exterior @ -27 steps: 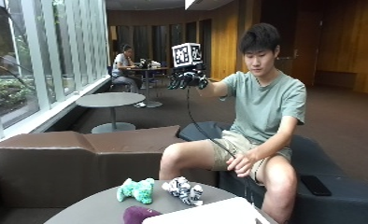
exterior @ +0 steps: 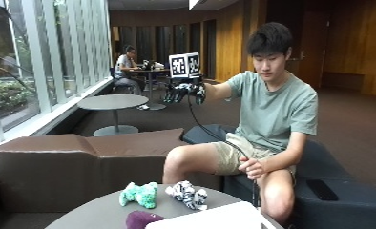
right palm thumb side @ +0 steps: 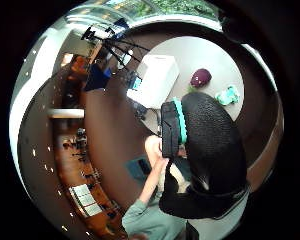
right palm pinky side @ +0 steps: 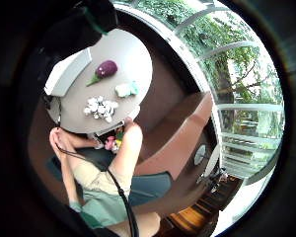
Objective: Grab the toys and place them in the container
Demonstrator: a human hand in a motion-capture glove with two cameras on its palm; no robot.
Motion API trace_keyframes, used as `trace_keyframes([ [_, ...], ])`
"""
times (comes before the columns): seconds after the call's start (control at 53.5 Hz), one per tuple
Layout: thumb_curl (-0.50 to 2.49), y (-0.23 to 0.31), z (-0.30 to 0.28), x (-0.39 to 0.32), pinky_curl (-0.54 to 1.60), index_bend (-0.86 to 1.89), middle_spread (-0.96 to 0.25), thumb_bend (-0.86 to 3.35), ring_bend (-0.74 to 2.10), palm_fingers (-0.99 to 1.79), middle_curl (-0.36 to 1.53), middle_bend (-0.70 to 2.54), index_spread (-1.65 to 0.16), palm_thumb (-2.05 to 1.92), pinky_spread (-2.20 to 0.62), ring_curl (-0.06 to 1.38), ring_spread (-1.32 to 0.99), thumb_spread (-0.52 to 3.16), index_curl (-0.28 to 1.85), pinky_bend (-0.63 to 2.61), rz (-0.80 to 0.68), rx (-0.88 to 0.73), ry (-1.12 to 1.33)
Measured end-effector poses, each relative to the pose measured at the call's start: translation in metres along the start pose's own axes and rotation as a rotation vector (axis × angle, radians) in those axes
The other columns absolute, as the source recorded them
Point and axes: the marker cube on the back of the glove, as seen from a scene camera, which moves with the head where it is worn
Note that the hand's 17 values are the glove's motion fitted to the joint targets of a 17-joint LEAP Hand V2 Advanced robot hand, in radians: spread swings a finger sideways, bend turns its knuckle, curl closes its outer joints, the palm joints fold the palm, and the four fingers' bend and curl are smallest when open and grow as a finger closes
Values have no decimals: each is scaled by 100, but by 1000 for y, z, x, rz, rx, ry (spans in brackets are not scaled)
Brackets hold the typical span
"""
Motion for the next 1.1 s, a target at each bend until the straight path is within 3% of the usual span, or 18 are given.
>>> trace_keyframes([
  [0.224,16,-30,84,19,31,12,-9,-2,50,3,21,18,-19,-2,-1,20,-6,148,27,75,52,-109,140],
  [0.337,17,-65,157,28,35,5,-5,-6,45,-22,20,11,-18,-8,1,19,-3,137,22,90,52,-116,248],
  [0.692,20,-60,349,57,37,1,5,-7,41,-33,20,12,-15,-8,3,22,3,109,14,97,-62,-542,165],
  [0.786,21,-59,377,60,37,0,7,-5,45,-29,20,13,-15,-6,4,24,4,106,12,97,-63,-563,153],
  [0.879,23,-64,389,62,38,1,7,-3,57,-15,21,17,-14,-2,3,27,3,106,10,101,-79,-485,79],
  [1.104,30,-80,390,48,38,8,-14,5,97,35,31,38,-13,18,-17,37,-19,114,8,112,-133,-382,80],
])
